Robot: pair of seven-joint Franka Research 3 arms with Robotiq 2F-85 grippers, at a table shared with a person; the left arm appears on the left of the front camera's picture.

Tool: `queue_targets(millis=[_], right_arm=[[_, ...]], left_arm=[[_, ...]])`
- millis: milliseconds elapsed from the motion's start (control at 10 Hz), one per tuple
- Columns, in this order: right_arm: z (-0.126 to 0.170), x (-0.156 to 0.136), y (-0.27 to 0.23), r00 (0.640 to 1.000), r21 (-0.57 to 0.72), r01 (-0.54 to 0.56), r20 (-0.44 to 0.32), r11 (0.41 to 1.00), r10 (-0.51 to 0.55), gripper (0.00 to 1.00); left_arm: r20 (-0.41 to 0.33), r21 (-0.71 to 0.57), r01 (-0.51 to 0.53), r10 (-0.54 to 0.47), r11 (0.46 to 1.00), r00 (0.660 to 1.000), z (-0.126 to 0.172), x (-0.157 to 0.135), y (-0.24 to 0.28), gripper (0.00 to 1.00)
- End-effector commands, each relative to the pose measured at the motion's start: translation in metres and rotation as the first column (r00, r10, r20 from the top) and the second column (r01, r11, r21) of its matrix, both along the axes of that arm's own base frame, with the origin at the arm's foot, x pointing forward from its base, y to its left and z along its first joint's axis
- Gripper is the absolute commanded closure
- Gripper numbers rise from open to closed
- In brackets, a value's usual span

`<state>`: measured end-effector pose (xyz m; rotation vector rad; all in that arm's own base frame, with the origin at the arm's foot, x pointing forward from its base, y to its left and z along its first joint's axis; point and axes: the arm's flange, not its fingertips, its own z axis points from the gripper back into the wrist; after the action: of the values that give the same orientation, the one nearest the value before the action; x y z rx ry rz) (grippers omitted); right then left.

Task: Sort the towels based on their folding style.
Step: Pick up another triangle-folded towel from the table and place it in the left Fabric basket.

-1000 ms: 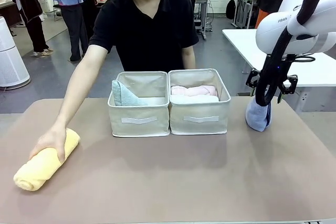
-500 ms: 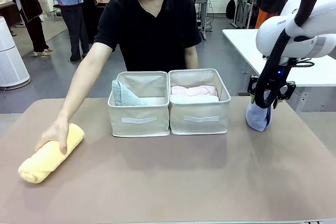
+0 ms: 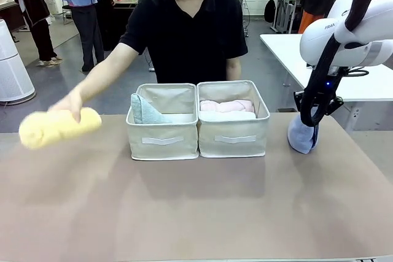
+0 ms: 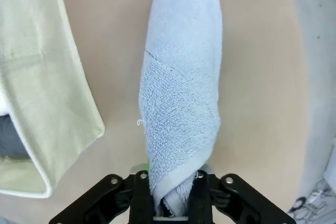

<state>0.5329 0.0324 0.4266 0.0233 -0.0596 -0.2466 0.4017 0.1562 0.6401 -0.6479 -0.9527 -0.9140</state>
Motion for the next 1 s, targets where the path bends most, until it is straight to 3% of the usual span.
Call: queue_targets(millis=[0,300,400,500,600,700,800,900], right_arm=[[0.005,-0.010,0.007,0.997,-0.145,-0.077,-0.024,0.986,0.074,1.00],[0.037,-0.040,0.031,0.975,-0.269,-0.220,-0.080,0.938,0.206,1.00],[0.059,-0.055,0.042,0.960,-0.272,-0.280,-0.093,0.921,0.265,0.87],[0.092,-0.075,0.053,0.942,-0.259,-0.335,-0.126,0.906,0.312,0.87],[0.122,-0.090,0.060,0.928,-0.234,-0.373,-0.093,0.898,0.361,0.87],[0.150,-0.103,0.065,0.927,-0.244,-0.371,-0.049,0.896,0.371,0.87],[0.177,-0.148,0.008,0.971,-0.339,-0.226,-0.149,0.913,0.185,0.87],[0.176,-0.151,0.000,0.972,-0.345,-0.216,-0.162,0.914,0.169,0.87]], left_arm=[[0.018,-0.020,0.009,-0.008,1.000,1.000,0.001,0.000,-0.001,0.00],[0.018,-0.020,0.009,-0.008,1.000,1.000,0.001,0.000,-0.001,0.00],[0.018,-0.020,0.009,-0.008,1.000,1.000,0.001,0.000,-0.001,0.00],[0.018,-0.020,0.009,-0.008,1.000,1.000,0.001,0.000,-0.001,0.00],[0.018,-0.020,0.009,-0.008,1.000,1.000,0.001,0.000,-0.001,0.00],[0.018,-0.020,0.009,-0.008,1.000,1.000,0.001,0.000,-0.001,0.00],[0.018,-0.020,0.009,-0.008,1.000,1.000,0.001,0.000,-0.001,0.00],[0.018,-0.020,0.009,-0.008,1.000,1.000,0.001,0.000,-0.001,0.00]])
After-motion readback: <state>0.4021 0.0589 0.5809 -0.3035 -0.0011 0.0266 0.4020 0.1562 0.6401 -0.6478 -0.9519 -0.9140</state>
